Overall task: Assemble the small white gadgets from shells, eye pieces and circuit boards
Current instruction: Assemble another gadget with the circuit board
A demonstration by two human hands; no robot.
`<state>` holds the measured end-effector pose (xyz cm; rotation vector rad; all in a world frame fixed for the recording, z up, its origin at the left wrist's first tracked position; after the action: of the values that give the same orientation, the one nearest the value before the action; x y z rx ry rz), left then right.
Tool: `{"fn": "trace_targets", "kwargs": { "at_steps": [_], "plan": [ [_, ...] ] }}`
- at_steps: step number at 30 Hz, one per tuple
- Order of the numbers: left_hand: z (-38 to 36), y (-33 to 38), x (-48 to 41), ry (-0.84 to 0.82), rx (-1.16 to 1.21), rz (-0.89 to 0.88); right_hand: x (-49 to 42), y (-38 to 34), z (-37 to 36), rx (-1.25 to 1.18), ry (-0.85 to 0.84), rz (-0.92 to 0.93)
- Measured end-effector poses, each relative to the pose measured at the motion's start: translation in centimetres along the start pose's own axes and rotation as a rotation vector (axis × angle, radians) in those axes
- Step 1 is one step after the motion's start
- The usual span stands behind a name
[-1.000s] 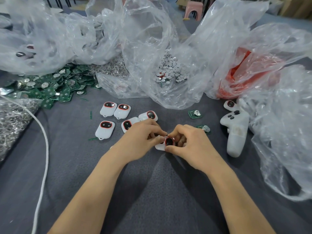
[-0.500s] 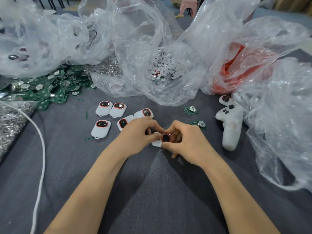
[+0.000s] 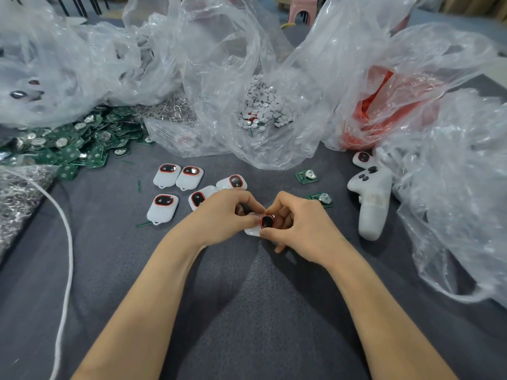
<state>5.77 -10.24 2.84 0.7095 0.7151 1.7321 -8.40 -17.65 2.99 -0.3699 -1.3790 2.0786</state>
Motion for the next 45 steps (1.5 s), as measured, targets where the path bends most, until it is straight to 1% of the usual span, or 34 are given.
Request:
{"fn": "trace_targets", "kwargs": {
  "at_steps": [4, 9, 19, 24, 28, 31, 33, 37, 45],
  "plan": [
    [0.4, 0.2, -0.3, -0.072, 0.016, 0.013, 0.3, 0.1, 0.0, 0.000, 0.003, 0.013],
    [1.1, 1.0, -1.2, -0.189, -0.116, 0.035, 0.1, 0.1, -0.1, -0.016, 0.002, 0.014],
    [0.9, 1.5, -1.5, -0.257, -0.218, 0.040, 0.2, -0.1, 0.1, -0.032, -0.009, 0.024],
    [0.9, 1.5, -2.1, -0.320, -0.289, 0.086, 0.2, -0.3, 0.1, -0.029, -0.012, 0.016],
    [0.9, 2.1, -2.6, -0.353, -0.435, 0.132, 0.1, -0.9, 0.1, 0.015, -0.022, 0.003],
    [1.0, 2.7, -3.0, -0.394, -0.495, 0.170, -0.3, -1.7, 0.1, 0.053, -0.052, -0.009],
    [0.9, 2.9, -3.3, -0.416, -0.483, 0.180, -0.4, -2.4, 0.1, 0.118, -0.089, -0.005],
    [0.9, 3.1, -3.3, -0.443, -0.341, 0.177, -1.0, -3.0, -0.1, 0.250, -0.132, -0.012],
    [0.9, 3.0, -3.5, -0.443, -0.506, 0.131, -1.2, -2.7, -0.1, 0.248, -0.142, -0.012]
  ]
}}
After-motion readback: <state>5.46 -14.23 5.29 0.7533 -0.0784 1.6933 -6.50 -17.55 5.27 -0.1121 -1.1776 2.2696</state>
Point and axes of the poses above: each hand's wrist, its own x-axis away from the middle knuckle, its own z-axis out of the back of the hand, y = z × x, the point moved 3 cm from there along -x, towards the middle knuckle, and after that the axes turned 4 degrees about -x, right-handed, at the moved point
